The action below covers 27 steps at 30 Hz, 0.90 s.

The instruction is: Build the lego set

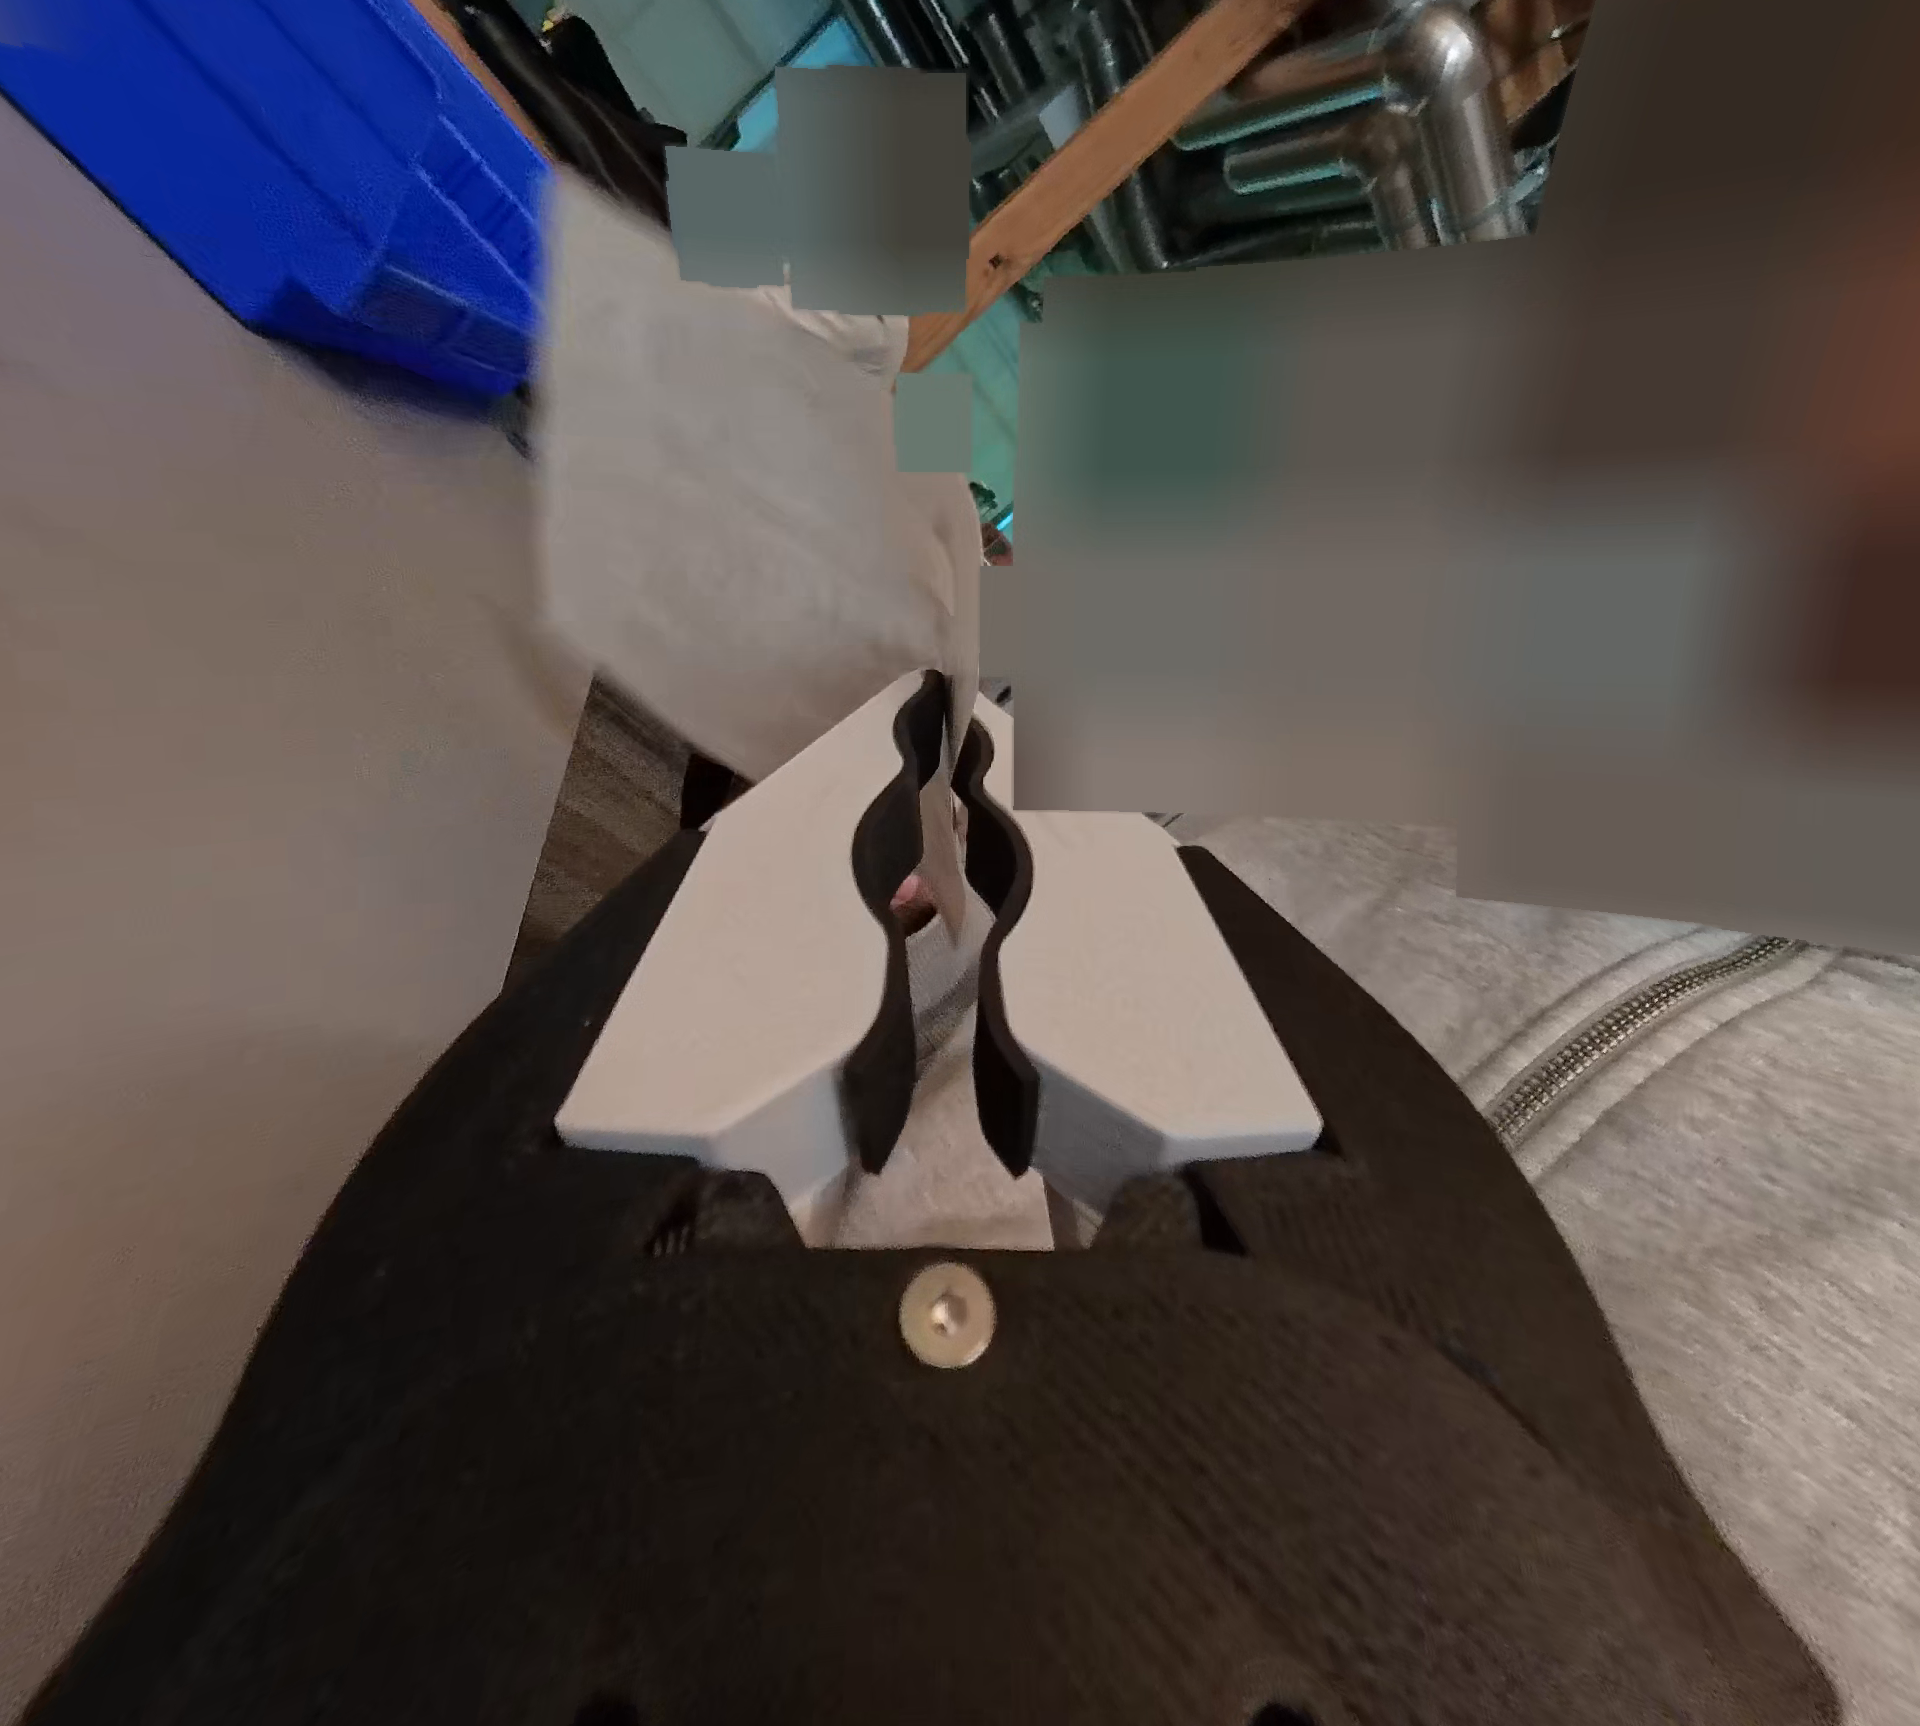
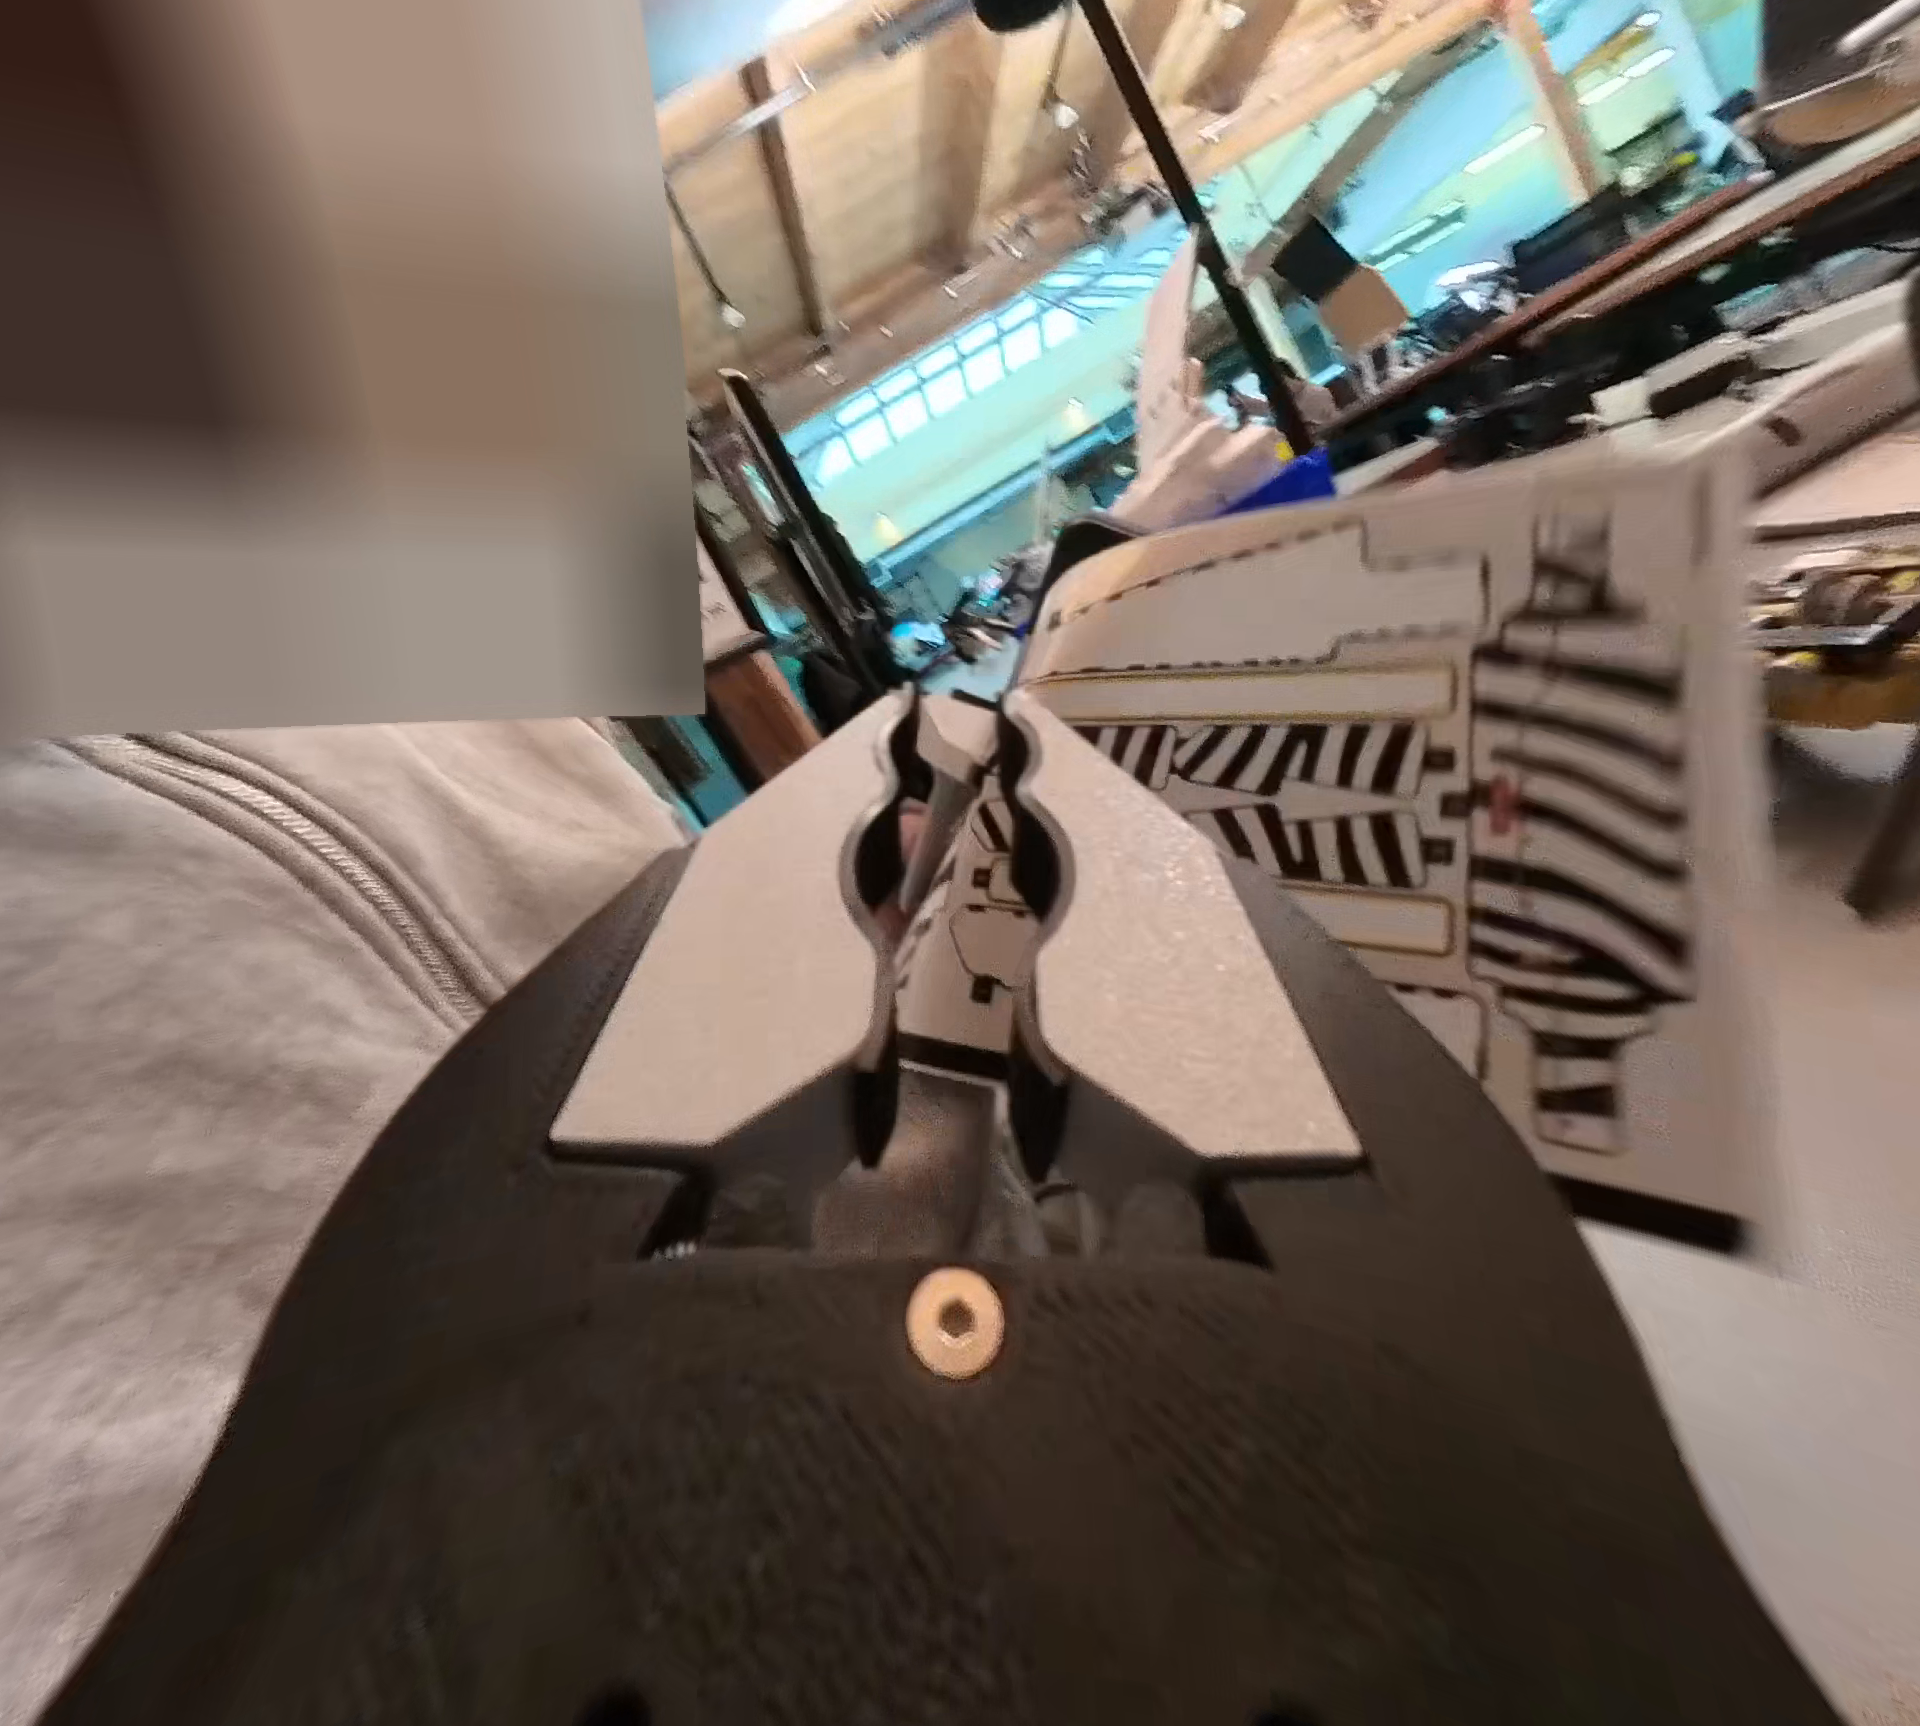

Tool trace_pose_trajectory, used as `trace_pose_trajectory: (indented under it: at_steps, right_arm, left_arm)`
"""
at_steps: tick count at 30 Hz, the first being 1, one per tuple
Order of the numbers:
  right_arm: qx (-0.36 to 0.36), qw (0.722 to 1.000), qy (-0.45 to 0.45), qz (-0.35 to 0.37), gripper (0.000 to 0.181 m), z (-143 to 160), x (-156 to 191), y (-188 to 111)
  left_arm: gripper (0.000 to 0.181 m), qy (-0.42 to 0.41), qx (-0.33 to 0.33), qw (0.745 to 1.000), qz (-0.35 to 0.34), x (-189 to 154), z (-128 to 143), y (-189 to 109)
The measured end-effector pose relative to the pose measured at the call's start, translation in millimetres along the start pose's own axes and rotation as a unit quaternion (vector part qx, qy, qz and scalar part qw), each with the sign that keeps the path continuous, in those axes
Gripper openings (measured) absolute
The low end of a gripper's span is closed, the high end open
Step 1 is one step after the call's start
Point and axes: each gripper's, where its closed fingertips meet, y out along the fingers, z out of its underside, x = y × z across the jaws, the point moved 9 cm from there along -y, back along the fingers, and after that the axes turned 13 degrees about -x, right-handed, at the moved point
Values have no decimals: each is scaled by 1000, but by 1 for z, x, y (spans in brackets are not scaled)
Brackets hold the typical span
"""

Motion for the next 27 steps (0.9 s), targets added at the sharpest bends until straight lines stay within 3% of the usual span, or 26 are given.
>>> trace_pose_trajectory:
  at_steps: [2,4,10,12,14,20,27]
  right_arm:
    - [9,1000,-8,2,0,0,0,-1]
    - [26,999,-41,12,0,0,2,-1]
    - [53,988,-136,40,8,-1,8,0]
    - [66,980,-176,64,24,-1,8,0]
    - [74,976,-194,61,25,0,12,1]
    - [67,983,-165,39,21,2,12,2]
    - [45,997,-60,-8,20,4,7,1]
  left_arm:
    - [0,12,3,1000,3,-3,0,1]
    - [0,23,5,1000,-3,-4,0,1]
    - [0,13,-10,1000,11,-4,-2,0]
    - [0,15,-11,1000,13,-6,-2,0]
    - [0,21,-9,1000,13,-6,-2,0]
    - [0,27,-8,999,15,-8,-1,0]
    - [0,46,0,999,25,-13,0,2]
